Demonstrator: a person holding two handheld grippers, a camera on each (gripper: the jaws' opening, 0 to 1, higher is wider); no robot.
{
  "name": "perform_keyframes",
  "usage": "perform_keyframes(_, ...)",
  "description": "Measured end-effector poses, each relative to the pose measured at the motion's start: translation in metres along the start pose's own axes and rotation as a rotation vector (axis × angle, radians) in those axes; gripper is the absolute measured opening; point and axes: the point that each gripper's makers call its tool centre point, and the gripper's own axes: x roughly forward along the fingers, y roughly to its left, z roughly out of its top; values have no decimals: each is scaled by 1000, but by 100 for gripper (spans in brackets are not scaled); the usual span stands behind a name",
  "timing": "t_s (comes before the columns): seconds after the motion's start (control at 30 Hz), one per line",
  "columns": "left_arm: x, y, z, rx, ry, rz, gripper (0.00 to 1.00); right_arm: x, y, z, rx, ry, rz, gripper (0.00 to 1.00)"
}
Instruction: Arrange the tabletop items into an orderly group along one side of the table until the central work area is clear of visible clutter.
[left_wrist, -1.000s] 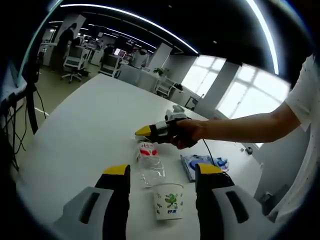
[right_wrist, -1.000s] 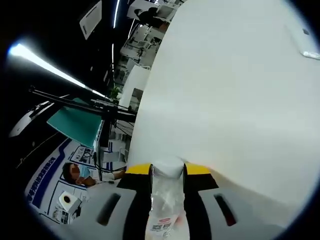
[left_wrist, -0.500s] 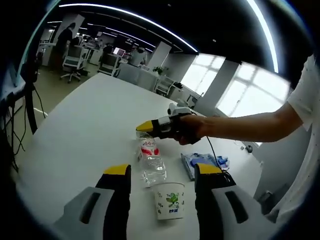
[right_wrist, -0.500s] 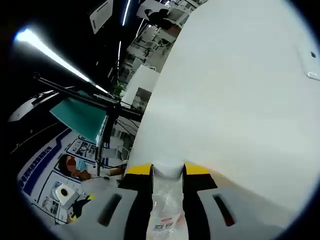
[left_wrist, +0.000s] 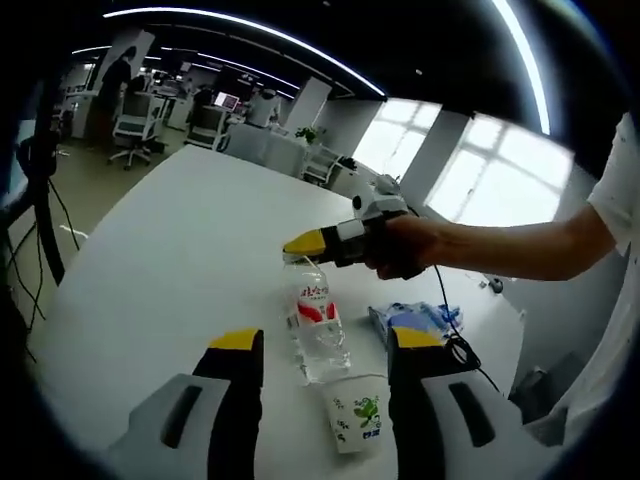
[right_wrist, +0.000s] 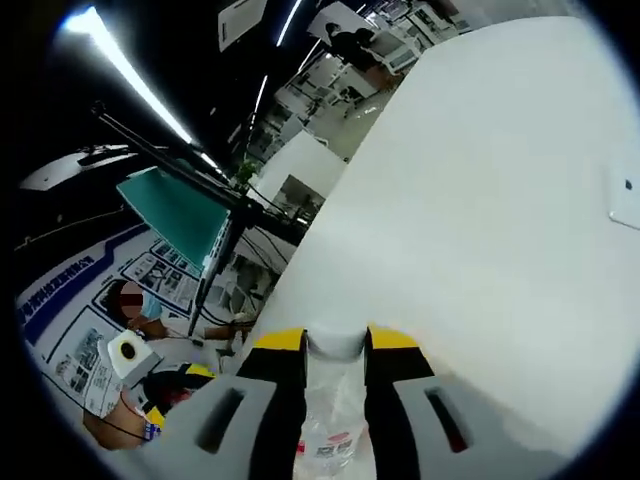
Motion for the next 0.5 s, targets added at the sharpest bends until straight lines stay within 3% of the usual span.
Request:
perform_keyframes(0.13, 20, 3, 5, 27, 22, -45, 49, -5, 8, -2, -39, -5, -10, 19)
perform_keyframes(0.3, 49, -4, 2, 60, 62, -164, 49, -10, 16, -2, -107, -21, -28, 19)
perform_keyframes(0.5, 82, 2, -6, 70, 116, -211, 49, -15, 23, 0, -168, -37, -40, 19)
